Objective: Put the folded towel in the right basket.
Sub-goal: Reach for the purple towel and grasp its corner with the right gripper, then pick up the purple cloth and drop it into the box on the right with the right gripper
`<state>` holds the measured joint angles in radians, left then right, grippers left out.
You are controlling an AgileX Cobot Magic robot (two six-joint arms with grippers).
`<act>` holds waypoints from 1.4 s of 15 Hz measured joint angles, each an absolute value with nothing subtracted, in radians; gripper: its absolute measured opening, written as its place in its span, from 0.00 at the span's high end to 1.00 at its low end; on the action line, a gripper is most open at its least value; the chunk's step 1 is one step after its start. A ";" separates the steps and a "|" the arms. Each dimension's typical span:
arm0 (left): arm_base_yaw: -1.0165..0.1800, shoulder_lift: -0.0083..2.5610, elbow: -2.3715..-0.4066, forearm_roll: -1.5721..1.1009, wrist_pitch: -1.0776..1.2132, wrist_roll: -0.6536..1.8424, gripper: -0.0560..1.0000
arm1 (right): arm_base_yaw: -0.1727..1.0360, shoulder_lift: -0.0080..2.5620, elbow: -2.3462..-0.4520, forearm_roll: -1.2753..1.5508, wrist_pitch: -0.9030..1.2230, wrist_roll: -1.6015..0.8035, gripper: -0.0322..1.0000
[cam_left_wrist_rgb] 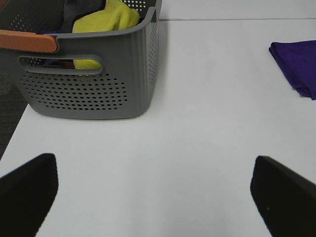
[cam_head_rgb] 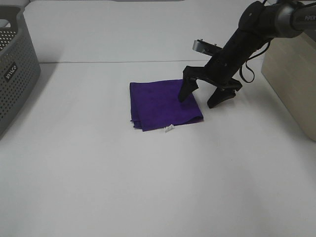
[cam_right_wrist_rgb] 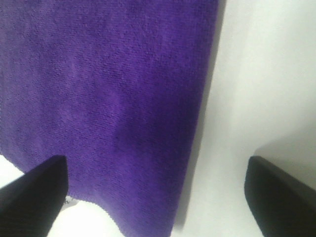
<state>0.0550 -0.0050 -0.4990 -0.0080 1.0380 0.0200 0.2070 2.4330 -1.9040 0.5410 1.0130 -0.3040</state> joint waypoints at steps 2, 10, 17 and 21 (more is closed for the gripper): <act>0.055 -0.005 -0.499 -0.008 1.038 0.020 0.01 | 0.208 2.445 -1.910 0.556 1.013 -0.301 0.06; 0.055 -0.005 -0.499 -0.011 1.038 0.020 0.01 | 0.386 2.511 -1.931 0.552 0.901 -0.183 0.91; 0.055 -0.005 -0.499 -0.011 1.038 0.020 0.01 | 0.387 2.443 -2.019 0.407 1.089 -0.119 0.91; 0.055 -0.005 -0.499 -0.011 1.038 0.020 0.01 | 0.338 2.219 -2.256 0.365 1.205 -0.109 0.91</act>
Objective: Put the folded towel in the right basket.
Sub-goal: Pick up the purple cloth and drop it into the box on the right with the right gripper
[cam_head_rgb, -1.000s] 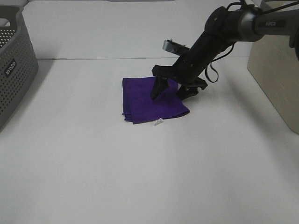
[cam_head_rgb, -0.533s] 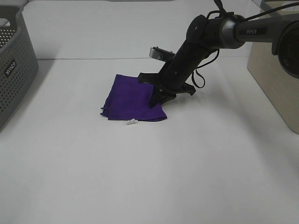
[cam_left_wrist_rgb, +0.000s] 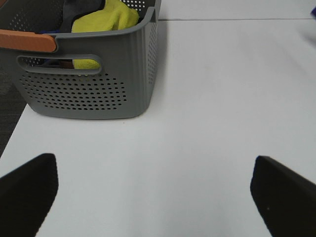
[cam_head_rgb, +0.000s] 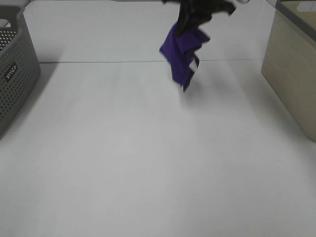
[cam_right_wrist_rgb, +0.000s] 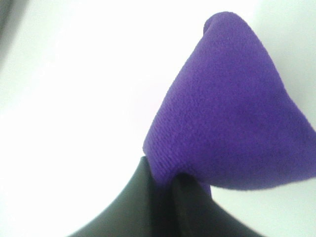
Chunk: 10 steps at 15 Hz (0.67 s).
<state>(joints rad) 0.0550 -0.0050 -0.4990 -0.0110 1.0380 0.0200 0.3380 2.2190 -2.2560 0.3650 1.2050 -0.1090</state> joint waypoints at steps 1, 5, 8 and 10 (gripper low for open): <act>0.055 -0.005 -0.499 -0.011 1.038 0.020 0.01 | 0.295 2.167 -2.310 0.360 1.206 -0.090 0.91; 0.055 -0.005 -0.499 -0.011 1.038 0.020 0.01 | 0.005 2.035 -2.415 0.264 1.211 -0.057 0.91; 0.055 -0.005 -0.499 -0.011 1.038 0.020 0.01 | -0.186 2.027 -2.417 0.220 1.215 -0.057 0.91; 0.055 -0.005 -0.499 -0.011 1.038 0.020 0.01 | -0.258 2.027 -2.407 0.219 1.215 -0.057 0.91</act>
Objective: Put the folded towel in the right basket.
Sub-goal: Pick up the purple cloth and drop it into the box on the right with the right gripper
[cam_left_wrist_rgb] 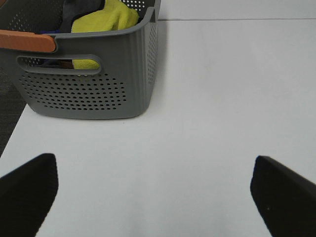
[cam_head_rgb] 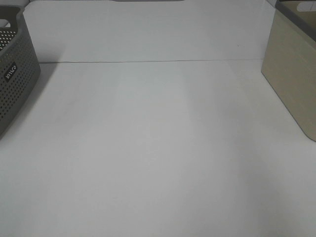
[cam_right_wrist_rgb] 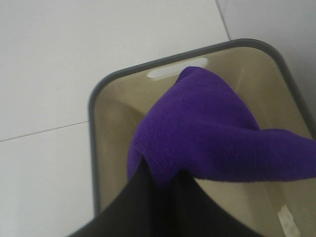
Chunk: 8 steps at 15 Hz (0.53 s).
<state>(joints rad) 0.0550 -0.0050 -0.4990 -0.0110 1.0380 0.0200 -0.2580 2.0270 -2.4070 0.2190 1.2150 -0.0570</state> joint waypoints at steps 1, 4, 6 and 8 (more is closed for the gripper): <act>0.055 -0.005 -0.499 -0.011 1.038 0.020 0.01 | -0.294 2.034 -2.396 0.218 1.215 -0.057 0.91; 0.055 -0.005 -0.499 -0.011 1.038 0.020 0.01 | -0.323 2.085 -2.346 0.217 1.221 -0.057 0.90; 0.055 -0.005 -0.499 -0.011 1.038 0.020 0.01 | -0.322 2.114 -2.337 0.226 1.223 -0.059 0.70; 0.055 -0.005 -0.499 -0.011 1.038 0.020 0.01 | -0.322 2.122 -2.337 0.224 1.223 -0.106 0.14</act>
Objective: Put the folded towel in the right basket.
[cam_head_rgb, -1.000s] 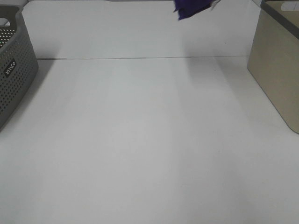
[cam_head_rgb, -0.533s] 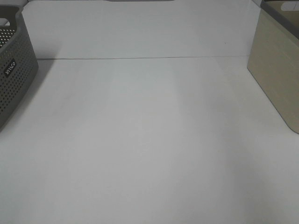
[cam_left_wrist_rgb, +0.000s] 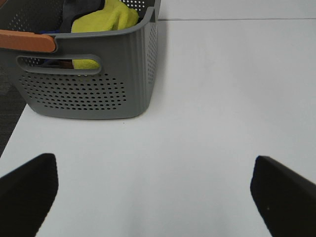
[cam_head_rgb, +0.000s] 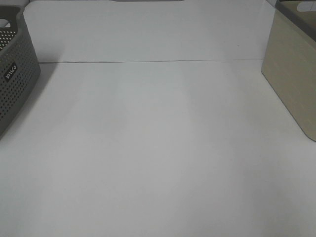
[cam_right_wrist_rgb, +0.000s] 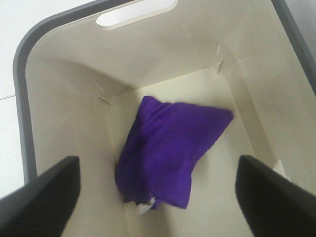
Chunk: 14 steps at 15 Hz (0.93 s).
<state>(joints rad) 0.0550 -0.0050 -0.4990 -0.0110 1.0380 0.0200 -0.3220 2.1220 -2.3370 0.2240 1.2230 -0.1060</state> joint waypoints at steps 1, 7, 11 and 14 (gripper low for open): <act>0.055 -0.005 -0.499 -0.011 1.038 0.020 0.01 | -0.322 2.122 -2.337 0.232 1.223 -0.121 0.08; 0.055 -0.005 -0.499 -0.011 1.038 0.020 0.01 | -0.279 2.081 -2.337 0.298 1.223 -0.138 0.04; 0.055 -0.005 -0.499 -0.011 1.038 0.020 0.01 | -0.146 1.938 -2.298 0.176 1.217 -0.137 0.04; 0.055 -0.005 -0.499 -0.011 1.038 0.020 0.01 | -0.106 1.668 -1.998 0.153 1.212 -0.113 0.04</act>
<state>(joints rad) 0.0550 -0.0050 -0.4990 -0.0110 1.0380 0.0200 -0.1060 1.6680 -1.9980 0.1530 1.2120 -0.1130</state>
